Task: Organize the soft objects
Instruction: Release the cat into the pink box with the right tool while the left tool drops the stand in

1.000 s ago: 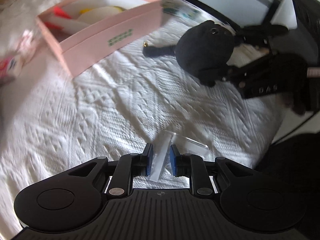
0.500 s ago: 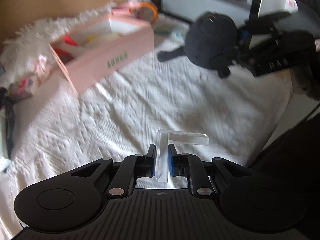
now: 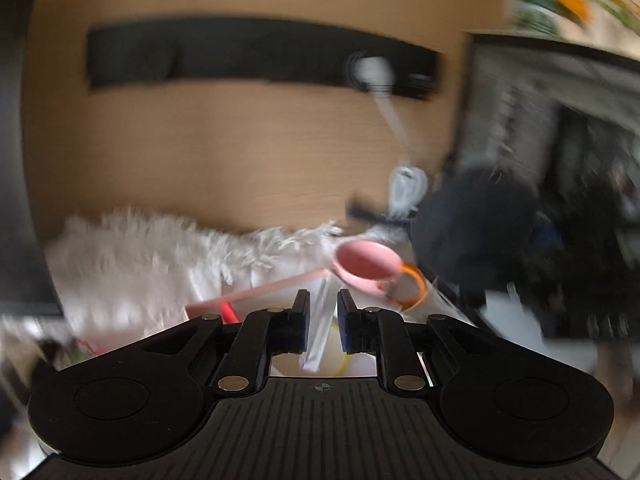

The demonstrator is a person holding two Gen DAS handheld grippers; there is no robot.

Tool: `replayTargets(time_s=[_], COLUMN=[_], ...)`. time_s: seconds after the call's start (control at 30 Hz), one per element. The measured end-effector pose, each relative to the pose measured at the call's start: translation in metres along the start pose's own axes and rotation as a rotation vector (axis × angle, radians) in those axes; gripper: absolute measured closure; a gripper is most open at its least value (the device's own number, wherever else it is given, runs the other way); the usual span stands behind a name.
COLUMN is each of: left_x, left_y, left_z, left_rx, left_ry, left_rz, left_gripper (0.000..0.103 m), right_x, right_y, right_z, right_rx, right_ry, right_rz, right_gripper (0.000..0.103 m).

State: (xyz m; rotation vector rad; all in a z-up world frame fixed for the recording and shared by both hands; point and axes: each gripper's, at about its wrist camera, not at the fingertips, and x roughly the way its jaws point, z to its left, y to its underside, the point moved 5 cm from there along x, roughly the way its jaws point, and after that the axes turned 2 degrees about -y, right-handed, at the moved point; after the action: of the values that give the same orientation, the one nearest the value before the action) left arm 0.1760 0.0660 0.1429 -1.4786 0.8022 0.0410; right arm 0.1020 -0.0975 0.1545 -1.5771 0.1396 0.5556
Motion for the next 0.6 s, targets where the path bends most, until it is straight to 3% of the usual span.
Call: replayTargets(time_s=[0.13,0.27,0.4,0.6], left_x=[0.016,0.009,-0.025,-0.088], left_y=[0.022,0.066,0.115,0.170], left_z=[0.027,0.058,0.082,0.121], left_rx=[-0.130,-0.275,-0.381,-0.490], left_ry=[-0.085,-0.140,-0.146,-0.327], left_rz=[0.010,0.089,0.138,0.186], left_gripper=[0.086,0.086,0.086,0.085], right_x=[0.013,0.027,0.046,0.125], right_y=[0.040,0.065,0.053,0.011], right_z=[0.020,0.052,0.090,0.158], right_rx=[-0.066,-0.159,-0.230,-0.247], right_ry=[-0.003,-0.027,-0.082,-0.154], right_rz=[0.096,0.179,0.181,0.229], right_gripper=[0.039,0.039,0.039,0.039])
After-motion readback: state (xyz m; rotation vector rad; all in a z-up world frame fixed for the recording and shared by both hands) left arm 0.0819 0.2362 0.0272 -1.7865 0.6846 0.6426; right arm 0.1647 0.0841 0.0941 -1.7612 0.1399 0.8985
